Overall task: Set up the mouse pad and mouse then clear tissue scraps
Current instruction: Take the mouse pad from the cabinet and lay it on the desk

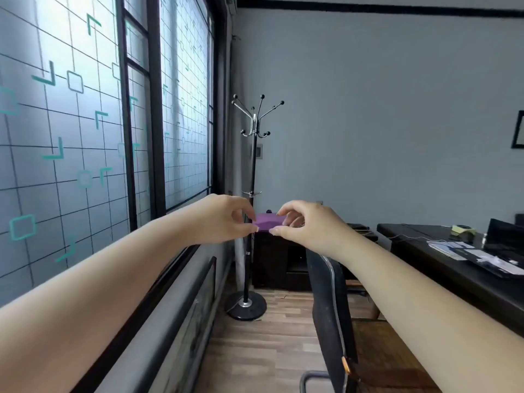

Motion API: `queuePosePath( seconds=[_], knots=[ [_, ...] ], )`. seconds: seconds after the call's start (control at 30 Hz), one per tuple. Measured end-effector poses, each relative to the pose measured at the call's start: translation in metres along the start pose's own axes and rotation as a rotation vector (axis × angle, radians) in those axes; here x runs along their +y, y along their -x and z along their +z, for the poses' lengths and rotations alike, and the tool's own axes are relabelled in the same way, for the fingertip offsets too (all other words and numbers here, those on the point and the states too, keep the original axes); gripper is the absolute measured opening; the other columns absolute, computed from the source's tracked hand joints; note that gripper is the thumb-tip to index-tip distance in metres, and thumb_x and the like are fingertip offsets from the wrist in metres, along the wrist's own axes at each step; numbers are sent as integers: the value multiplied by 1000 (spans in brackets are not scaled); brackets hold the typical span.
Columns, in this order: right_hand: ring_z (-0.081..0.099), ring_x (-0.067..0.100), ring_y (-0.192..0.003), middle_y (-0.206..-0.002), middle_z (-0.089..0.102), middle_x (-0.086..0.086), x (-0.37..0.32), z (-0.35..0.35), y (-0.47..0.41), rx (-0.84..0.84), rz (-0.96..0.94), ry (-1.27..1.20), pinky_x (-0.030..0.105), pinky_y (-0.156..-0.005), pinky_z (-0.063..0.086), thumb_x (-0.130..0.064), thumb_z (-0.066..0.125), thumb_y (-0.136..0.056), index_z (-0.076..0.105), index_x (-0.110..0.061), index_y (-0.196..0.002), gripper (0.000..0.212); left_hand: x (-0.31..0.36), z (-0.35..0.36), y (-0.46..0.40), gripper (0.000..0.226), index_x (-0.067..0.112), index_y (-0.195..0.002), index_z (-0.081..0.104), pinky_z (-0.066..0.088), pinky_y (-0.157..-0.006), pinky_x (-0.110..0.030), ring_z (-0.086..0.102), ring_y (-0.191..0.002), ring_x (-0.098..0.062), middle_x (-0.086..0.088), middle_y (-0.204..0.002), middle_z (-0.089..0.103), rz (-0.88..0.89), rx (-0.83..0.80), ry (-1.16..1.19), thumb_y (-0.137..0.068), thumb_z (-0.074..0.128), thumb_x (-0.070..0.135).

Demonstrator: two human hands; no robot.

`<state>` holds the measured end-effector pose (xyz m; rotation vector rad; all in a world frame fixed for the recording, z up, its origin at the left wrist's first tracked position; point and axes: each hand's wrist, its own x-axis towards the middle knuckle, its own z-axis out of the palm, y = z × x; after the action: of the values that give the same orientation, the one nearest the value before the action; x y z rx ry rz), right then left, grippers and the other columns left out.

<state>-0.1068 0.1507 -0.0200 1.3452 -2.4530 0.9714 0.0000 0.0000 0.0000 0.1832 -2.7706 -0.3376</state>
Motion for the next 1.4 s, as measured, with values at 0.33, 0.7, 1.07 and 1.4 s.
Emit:
queuePosePath(
  seconds=[0.33,0.7,1.07,1.4],
  knots=[
    [55,13,-78,-83,63,-5,24,54,-30,22,70,-25,33,-79,46,-40,67,-76,59,-23,-92,25,-54,31,-24,29,25,-110,59,40,-79,-22,60,-92,-14,7,-94,61,18,-58,24,-85,56,38],
    [50,11,-69,-67,54,-8,93,82,-144,-2,72,23,28,-68,42,-38,68,-76,57,-22,-88,23,-117,65,-155,25,24,-107,62,46,-84,-25,61,-94,-16,11,-86,58,52,-79,19,-83,58,34],
    [45,7,-58,-58,49,-9,207,126,-316,-3,116,-18,26,-59,37,-38,68,-76,57,-21,-85,22,-201,110,-343,22,23,-104,63,49,-84,-29,63,-90,-18,7,-87,61,52,-30,56,-83,59,31],
    [45,2,-60,-69,54,-12,279,176,-446,-36,125,-31,21,-58,38,-36,68,-77,60,-17,-87,23,-287,149,-478,23,24,-103,62,51,-87,-33,63,-89,-18,11,-82,59,60,-72,69,-82,60,33]
  ],
)
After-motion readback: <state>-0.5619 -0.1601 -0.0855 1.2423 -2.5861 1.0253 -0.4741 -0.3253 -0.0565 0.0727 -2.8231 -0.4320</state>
